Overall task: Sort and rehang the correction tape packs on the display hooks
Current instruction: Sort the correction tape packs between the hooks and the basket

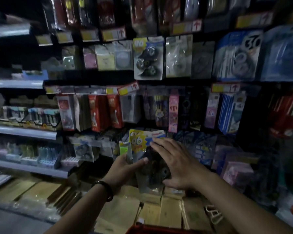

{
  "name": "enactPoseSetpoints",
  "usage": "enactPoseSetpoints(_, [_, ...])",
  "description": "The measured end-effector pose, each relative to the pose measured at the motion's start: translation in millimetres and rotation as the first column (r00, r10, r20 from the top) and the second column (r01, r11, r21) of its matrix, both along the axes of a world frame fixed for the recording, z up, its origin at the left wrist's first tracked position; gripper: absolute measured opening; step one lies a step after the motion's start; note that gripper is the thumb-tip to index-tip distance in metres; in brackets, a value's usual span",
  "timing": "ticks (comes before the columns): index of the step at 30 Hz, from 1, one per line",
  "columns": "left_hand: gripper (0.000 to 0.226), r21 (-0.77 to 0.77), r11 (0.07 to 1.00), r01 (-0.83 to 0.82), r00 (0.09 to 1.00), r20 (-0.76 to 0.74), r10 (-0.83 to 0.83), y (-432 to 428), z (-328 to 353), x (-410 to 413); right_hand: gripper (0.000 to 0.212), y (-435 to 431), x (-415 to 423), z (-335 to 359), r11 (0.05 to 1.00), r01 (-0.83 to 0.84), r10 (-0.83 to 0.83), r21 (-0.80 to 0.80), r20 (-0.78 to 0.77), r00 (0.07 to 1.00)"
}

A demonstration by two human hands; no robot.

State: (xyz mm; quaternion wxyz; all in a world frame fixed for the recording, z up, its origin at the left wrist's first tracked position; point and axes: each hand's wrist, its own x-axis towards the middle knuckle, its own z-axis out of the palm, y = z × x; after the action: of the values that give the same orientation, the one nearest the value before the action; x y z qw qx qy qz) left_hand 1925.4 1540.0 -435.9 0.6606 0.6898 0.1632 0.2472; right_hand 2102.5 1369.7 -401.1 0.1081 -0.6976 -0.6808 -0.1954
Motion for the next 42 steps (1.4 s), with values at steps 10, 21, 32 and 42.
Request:
enactPoseSetpoints(10, [0.037,0.013,0.999,0.035,0.995,0.095,-0.036,55.9,99.8,9.6,0.124,35.3,35.9,106.7,0.977,0.089,-0.083,0.193,-0.040,0.996])
enactPoseSetpoints(21, [0.033,0.151,0.835,-0.528,0.789,0.450,0.418,120.0,185.5,22.8,0.123,120.5,62.6,215.0,0.933,0.194,-0.256,0.303,0.179,0.950])
enactPoseSetpoints(32, [0.029,0.181,0.813,-0.554,0.766,0.492,0.412,147.2,202.6,43.4,0.115,184.7,79.4,266.3,0.880,0.332,-0.433,0.339,0.283,0.856])
enactPoseSetpoints(42, [0.027,0.169,0.856,-0.489,0.786,0.510,0.349,159.9,198.9,62.2,0.117,197.7,87.4,274.9,0.856,0.343,-0.470,0.386,0.305,0.828])
